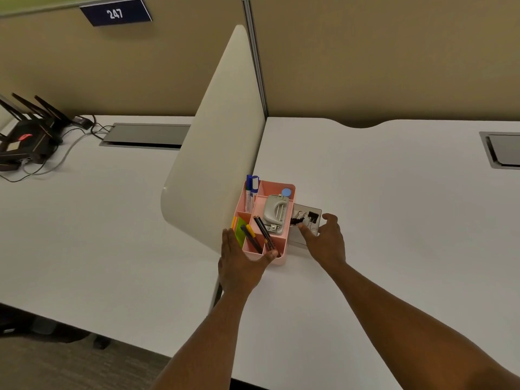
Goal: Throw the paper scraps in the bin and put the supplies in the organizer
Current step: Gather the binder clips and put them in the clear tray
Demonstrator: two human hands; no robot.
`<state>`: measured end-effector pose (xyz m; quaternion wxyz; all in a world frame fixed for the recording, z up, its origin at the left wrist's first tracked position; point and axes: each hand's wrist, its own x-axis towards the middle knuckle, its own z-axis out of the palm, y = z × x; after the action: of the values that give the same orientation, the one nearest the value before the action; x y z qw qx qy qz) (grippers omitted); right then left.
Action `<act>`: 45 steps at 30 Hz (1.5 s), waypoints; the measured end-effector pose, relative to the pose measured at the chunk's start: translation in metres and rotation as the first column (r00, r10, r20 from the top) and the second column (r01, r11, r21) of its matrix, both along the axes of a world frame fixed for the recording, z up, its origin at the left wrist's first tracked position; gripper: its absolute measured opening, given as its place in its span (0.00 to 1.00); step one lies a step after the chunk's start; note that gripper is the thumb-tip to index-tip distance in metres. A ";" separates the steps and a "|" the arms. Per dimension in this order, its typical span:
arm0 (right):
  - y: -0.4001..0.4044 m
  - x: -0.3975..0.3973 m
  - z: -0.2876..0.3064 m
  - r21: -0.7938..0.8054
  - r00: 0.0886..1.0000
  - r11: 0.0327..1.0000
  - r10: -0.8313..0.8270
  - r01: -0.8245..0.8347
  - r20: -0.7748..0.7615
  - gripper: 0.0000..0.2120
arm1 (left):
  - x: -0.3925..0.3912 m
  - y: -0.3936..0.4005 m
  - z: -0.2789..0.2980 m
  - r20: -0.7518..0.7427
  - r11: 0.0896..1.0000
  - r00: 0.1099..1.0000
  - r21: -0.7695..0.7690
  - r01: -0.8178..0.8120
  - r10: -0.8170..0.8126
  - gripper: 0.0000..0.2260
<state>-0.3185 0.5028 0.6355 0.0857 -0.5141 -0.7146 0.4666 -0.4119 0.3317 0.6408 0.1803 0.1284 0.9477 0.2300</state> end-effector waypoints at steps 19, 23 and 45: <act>0.015 0.005 -0.009 -0.026 0.994 0.997 -0.072 0.070 -0.076 0.17 | 0.001 -0.001 0.001 -0.001 1.000 1.000 0.017 -0.001 0.001 0.59; 0.013 0.004 -0.009 0.048 0.996 0.998 -0.031 0.035 -0.087 0.15 | 0.000 -0.001 0.000 0.003 1.000 1.000 0.017 -0.003 0.003 0.58; -0.003 0.012 -0.016 0.078 0.980 0.997 -0.005 0.021 -0.200 0.18 | 0.003 -0.001 0.005 0.012 1.000 1.000 0.023 0.005 -0.005 0.59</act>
<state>-0.3065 0.4995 0.6200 0.1801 -0.4655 -0.7172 0.4863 -0.4086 0.3307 0.6459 0.1850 0.1316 0.9435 0.2413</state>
